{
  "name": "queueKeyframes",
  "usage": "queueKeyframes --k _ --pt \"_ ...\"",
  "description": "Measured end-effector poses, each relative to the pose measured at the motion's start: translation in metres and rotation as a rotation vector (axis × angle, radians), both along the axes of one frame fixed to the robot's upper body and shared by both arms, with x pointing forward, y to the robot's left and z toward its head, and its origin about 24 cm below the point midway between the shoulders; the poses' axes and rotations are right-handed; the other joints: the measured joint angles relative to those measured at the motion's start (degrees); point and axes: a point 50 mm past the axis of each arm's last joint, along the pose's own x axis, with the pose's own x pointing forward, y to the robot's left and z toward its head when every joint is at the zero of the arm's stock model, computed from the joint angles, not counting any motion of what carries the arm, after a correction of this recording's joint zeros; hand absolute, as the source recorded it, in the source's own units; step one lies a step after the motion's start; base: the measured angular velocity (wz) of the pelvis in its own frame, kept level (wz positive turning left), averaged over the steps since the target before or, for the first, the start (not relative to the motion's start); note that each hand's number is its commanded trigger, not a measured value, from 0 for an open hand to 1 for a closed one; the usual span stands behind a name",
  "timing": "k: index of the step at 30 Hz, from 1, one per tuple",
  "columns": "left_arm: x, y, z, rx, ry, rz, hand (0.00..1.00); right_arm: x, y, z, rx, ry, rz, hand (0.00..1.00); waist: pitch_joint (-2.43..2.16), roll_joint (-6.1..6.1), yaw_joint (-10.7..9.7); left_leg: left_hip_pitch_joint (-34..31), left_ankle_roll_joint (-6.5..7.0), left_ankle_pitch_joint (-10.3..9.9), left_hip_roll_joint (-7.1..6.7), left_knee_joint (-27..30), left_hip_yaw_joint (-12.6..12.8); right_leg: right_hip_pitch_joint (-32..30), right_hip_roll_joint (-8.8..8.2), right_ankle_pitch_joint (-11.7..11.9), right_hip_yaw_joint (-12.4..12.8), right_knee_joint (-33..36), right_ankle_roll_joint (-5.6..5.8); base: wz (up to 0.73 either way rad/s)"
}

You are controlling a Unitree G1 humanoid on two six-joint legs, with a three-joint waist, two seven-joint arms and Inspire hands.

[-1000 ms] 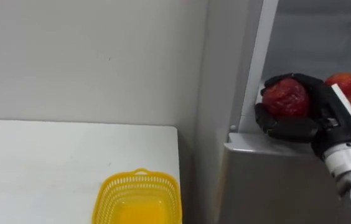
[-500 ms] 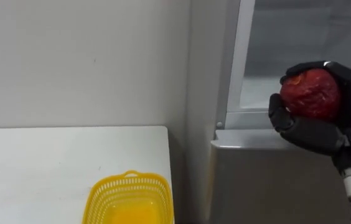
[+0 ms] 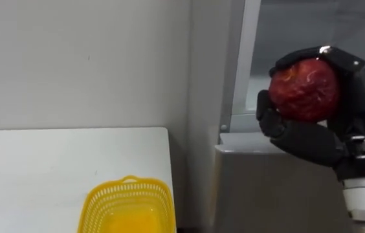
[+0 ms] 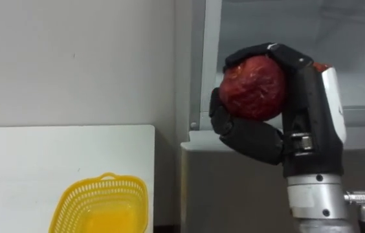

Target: Retrieve from the upper fridge

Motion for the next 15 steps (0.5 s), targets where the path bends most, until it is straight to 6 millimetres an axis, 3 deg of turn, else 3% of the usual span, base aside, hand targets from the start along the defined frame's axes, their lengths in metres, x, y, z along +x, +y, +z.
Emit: queueKeyframes --k 6,12,15 --pt "-0.002 0.001 0.0 -0.006 0.017 -0.001 0.0 -0.002 0.011 -0.001 -0.104 -0.023 0.004 1.0 0.41 -1.17 1.27 -0.31 0.0 -0.01 -0.11 0.13 -0.7 0.27 -0.15 -0.03 -0.89 -0.19 0.04 0.08" --pt "-0.002 0.0 -0.001 -0.008 0.021 -0.019 0.0 -0.001 0.035 -0.003 -0.202 -0.013 0.117 1.0 0.45 -1.11 3.27 -0.64 0.0 -0.01 -0.27 0.08 -2.03 0.45 -0.28 -0.03 -1.97 -0.12 0.05 0.07" --pt "-0.004 -0.002 -0.001 -0.014 0.031 -0.033 0.0 0.002 0.047 0.003 -0.223 -0.04 0.171 1.0 0.78 -1.07 3.49 -0.72 0.0 0.0 -0.52 0.34 -3.38 0.93 -0.43 -0.04 -3.01 -0.17 0.06 0.21"
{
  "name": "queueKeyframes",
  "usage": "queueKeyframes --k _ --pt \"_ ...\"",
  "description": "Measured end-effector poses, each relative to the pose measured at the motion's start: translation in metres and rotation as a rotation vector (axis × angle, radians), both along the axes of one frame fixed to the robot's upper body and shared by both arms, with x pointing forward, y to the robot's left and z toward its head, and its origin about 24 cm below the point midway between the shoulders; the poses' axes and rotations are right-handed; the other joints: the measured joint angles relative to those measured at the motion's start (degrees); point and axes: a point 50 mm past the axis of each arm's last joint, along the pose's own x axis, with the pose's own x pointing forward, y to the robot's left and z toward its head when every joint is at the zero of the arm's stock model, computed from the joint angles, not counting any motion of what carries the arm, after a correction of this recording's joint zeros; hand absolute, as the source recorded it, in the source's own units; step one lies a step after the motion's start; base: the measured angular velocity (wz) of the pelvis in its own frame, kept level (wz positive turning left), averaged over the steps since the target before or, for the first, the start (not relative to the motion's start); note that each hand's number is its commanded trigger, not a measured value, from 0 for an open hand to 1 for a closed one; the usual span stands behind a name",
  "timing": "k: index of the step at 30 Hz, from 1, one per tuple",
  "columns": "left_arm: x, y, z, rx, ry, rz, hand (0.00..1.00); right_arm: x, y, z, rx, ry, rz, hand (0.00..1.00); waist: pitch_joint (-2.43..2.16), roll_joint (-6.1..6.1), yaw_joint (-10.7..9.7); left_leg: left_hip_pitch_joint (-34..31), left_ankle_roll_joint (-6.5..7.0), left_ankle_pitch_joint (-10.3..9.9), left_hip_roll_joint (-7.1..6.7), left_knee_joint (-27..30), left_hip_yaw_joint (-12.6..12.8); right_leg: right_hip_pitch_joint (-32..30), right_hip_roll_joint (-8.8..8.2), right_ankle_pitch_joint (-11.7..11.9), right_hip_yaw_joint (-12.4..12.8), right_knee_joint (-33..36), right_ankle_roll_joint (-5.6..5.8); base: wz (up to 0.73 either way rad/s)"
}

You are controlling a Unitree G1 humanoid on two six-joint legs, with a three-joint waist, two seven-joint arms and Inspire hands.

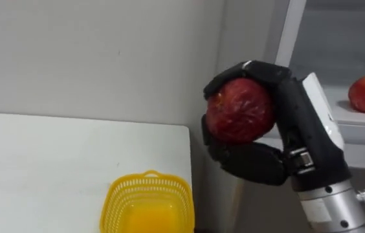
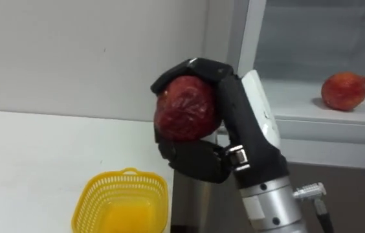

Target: Retrieve from the upper fridge

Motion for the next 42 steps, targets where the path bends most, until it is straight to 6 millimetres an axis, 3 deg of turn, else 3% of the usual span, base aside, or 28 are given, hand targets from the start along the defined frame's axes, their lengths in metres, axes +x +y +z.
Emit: queueKeyframes --k 2,6,17,25,31,42 --pt "0.0 -0.001 0.0 -0.006 0.008 -0.014 0.0 0.004 0.003 0.0 -0.005 0.001 0.007 1.0 0.08 -0.26 0.69 0.02 0.0 0.0 -0.08 0.07 -0.37 0.24 -0.1 -0.08 -0.31 0.02 0.09 0.15" --pt "-0.002 -0.003 -0.001 -0.038 0.033 -0.022 0.0 0.012 0.006 -0.007 -0.022 0.039 0.009 1.0 0.67 -1.24 1.85 -0.57 0.0 0.0 -0.32 0.8 -1.31 0.44 -0.26 -0.16 -1.13 -0.19 0.16 0.13" --pt "0.011 -0.001 0.001 -0.049 0.019 -0.032 0.0 0.038 0.004 -0.038 -0.158 0.176 -0.071 1.0 0.3 -1.93 4.45 -1.74 0.06 0.05 -0.62 1.35 -3.05 0.23 -0.5 -0.17 -3.35 -0.8 0.25 0.07" --pt "0.02 -0.001 0.002 -0.062 0.026 -0.038 0.0 0.06 -0.004 -0.079 -0.292 0.355 -0.146 1.0 0.6 -1.7 6.08 -1.83 0.09 0.05 -1.19 2.1 -4.9 1.1 -0.93 -0.3 -4.45 -0.62 0.49 0.14" --pt "0.031 0.0 0.004 -0.061 0.01 -0.046 0.0 0.065 -0.005 -0.107 -0.383 0.467 -0.17 1.0 0.96 -1.24 7.41 -3.41 0.28 -0.1 -1.35 3.31 -5.47 0.27 -1.11 -0.33 -4.97 0.18 0.53 0.06" --pt "0.04 0.004 0.008 -0.049 -0.031 -0.039 0.0 0.066 -0.007 -0.113 -0.449 0.471 -0.208 1.0 0.58 -1.78 9.77 -4.56 0.28 -0.08 -1.45 4.18 -5.79 -0.7 -1.11 -0.35 -5.35 0.19 0.51 0.02"
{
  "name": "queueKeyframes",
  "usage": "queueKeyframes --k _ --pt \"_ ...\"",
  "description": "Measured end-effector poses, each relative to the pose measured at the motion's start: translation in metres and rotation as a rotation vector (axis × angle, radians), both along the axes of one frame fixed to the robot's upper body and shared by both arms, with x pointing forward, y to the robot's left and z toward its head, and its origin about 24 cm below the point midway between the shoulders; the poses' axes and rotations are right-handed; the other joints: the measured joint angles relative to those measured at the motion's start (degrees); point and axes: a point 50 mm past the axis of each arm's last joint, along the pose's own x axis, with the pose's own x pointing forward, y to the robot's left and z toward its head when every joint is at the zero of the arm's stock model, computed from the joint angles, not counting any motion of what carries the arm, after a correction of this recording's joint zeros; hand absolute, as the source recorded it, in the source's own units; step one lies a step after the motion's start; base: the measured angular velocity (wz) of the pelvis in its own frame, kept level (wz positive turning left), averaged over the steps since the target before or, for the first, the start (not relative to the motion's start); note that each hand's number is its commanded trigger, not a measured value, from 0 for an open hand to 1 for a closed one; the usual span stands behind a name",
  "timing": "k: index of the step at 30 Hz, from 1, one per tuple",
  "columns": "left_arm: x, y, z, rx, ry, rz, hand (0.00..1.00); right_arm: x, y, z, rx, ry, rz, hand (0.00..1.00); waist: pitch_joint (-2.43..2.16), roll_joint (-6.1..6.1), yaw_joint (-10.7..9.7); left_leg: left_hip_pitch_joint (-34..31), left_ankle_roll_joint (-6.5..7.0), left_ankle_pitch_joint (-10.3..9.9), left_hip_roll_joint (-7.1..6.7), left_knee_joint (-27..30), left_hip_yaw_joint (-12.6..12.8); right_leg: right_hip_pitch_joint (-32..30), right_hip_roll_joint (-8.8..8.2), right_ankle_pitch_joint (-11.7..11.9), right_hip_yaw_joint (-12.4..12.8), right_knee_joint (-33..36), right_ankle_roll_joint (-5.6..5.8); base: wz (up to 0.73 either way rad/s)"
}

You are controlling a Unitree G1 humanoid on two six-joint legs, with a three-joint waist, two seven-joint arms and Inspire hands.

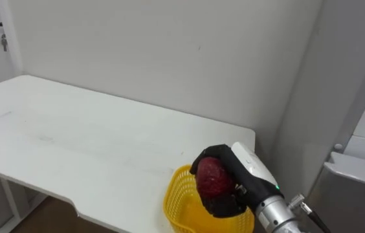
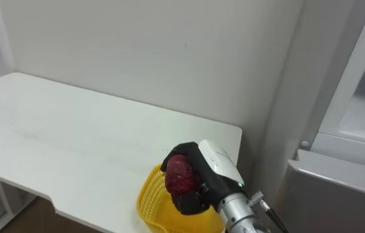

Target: Retrieve from the upper fridge

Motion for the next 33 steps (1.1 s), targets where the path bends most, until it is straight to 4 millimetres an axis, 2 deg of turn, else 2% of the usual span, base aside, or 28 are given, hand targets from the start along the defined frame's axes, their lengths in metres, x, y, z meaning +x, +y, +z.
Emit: queueKeyframes --k 5,9,13,14,15,16,23,33 --pt "0.0 0.0 0.0 0.004 -0.001 -0.005 0.0 0.0 0.001 -0.005 -0.028 0.008 -0.005 1.0 -0.04 -0.06 0.97 0.19 0.0 0.0 0.02 -0.47 -0.07 0.05 -0.02 0.0 -0.24 0.12 0.0 0.0" --pt "-0.001 0.003 0.001 0.013 0.002 -0.007 0.0 -0.003 0.009 -0.015 -0.049 0.044 0.031 1.0 -0.04 -0.11 1.01 0.49 -0.01 0.01 0.07 -0.72 -0.11 0.17 0.04 0.0 -0.27 0.12 0.0 0.0" --pt "-0.001 0.004 0.001 0.031 0.006 -0.026 0.0 -0.005 0.012 -0.031 -0.078 0.104 0.043 1.0 0.28 -0.33 1.4 0.44 -0.02 0.02 0.07 -0.92 -0.11 0.2 0.05 0.0 -0.22 0.11 0.0 0.0" --pt "-0.001 0.004 0.001 0.033 0.006 -0.03 0.0 -0.005 0.011 -0.032 -0.08 0.11 0.04 0.66 0.35 -0.41 1.52 0.42 -0.03 0.02 0.06 -0.92 -0.11 0.18 0.05 0.0 -0.21 0.11 0.0 0.0" --pt "-0.001 0.004 0.001 0.035 0.009 -0.03 0.0 -0.005 0.01 -0.034 -0.084 0.119 0.034 0.48 0.42 -0.51 1.81 0.35 -0.02 0.02 0.06 -0.92 -0.11 0.12 0.05 0.01 -0.19 0.1 0.01 0.0" --pt "-0.002 0.004 0.001 0.036 0.011 -0.03 0.0 -0.005 0.009 -0.035 -0.086 0.124 0.029 0.0 0.46 -0.57 2.02 0.35 -0.02 0.02 0.06 -0.97 -0.12 0.1 0.05 0.01 -0.2 0.09 0.01 0.0" --pt "-0.005 0.004 0.0 0.037 0.019 -0.027 0.0 -0.005 0.01 -0.035 -0.083 0.125 0.03 0.0 0.23 -1.12 2.43 0.37 -0.08 0.14 0.04 -1.45 -0.4 0.04 0.07 0.01 -0.38 -0.03 0.01 0.0" --pt "0.003 0.004 0.002 0.037 -0.008 -0.034 0.0 -0.005 0.009 -0.036 -0.086 0.127 0.026 0.0 0.46 -0.78 2.22 -0.23 -0.08 0.11 0.01 -0.8 -0.58 -0.12 0.0 0.01 -0.87 0.06 0.01 0.01"
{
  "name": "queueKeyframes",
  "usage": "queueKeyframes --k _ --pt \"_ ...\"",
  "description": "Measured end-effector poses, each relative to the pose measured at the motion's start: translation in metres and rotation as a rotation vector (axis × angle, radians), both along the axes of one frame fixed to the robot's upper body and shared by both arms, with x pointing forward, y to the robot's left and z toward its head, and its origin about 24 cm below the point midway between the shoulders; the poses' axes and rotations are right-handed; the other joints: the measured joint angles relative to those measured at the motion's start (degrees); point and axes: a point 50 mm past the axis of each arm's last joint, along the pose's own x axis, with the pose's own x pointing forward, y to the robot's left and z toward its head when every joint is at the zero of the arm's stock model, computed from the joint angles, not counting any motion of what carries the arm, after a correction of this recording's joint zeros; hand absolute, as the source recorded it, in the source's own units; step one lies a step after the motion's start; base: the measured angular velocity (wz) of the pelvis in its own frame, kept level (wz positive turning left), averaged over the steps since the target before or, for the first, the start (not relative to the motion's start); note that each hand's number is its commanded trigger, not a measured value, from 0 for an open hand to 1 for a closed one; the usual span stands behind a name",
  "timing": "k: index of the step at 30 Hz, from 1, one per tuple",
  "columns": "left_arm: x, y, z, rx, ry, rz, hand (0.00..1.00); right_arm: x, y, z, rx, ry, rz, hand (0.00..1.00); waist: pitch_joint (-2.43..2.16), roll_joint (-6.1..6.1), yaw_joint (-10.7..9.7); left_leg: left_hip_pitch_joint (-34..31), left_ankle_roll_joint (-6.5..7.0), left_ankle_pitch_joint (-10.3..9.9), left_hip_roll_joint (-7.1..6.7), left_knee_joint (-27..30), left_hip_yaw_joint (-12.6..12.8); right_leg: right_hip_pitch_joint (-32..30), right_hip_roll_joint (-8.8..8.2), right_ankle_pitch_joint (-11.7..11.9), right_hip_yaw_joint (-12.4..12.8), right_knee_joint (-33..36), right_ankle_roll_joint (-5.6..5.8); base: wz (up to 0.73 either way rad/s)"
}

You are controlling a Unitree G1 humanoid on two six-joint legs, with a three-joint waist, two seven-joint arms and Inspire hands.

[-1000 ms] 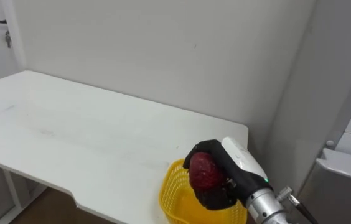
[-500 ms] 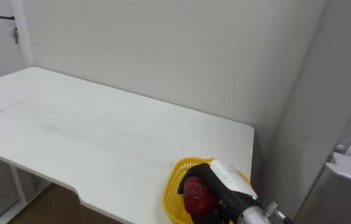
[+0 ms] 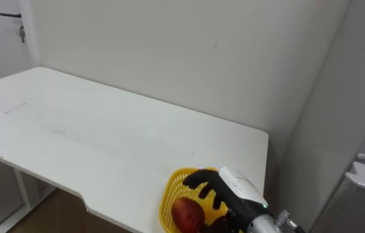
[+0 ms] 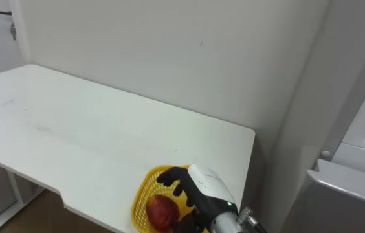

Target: Retrieve from the upper fridge

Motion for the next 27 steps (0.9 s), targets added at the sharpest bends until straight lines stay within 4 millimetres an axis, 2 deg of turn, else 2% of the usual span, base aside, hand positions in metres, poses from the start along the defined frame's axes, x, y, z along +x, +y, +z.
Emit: queueKeyframes --k 5,14,19,27 --pt "0.0054 -0.0013 0.0018 -0.004 -0.024 -0.006 0.0 0.0 -0.0006 -0.0007 -0.005 0.002 -0.001 0.0 0.09 0.17 -0.01 -0.49 0.0 -0.02 -0.04 0.46 -0.09 -0.21 -0.04 0.0 -0.19 0.04 0.0 0.02" --pt "0.0038 0.0 0.0015 0.001 -0.01 0.007 0.0 -0.0001 -0.0005 -0.0014 -0.003 0.012 0.003 0.0 -0.05 0.15 -0.08 -0.78 0.0 -0.02 -0.06 1.19 -0.09 -0.23 -0.04 0.0 -0.24 0.16 0.0 0.0" --pt "0.0033 -0.0015 0.0011 -0.002 -0.008 0.007 0.0 0.0004 -0.0034 -0.0073 0.019 0.047 -0.015 0.0 -0.61 0.76 -0.07 -0.71 0.02 -0.01 -0.11 1.35 -0.3 -0.26 -0.24 0.0 -0.4 0.88 0.0 0.01" --pt "-0.0002 -0.001 0.0 0.0 0.005 0.012 0.0 0.0014 -0.0058 -0.0058 0.027 0.04 -0.029 0.0 -0.76 0.92 -0.46 -0.75 0.31 0.4 -0.76 1.23 -0.35 -0.37 -0.62 -0.1 -0.26 0.89 0.1 0.0"
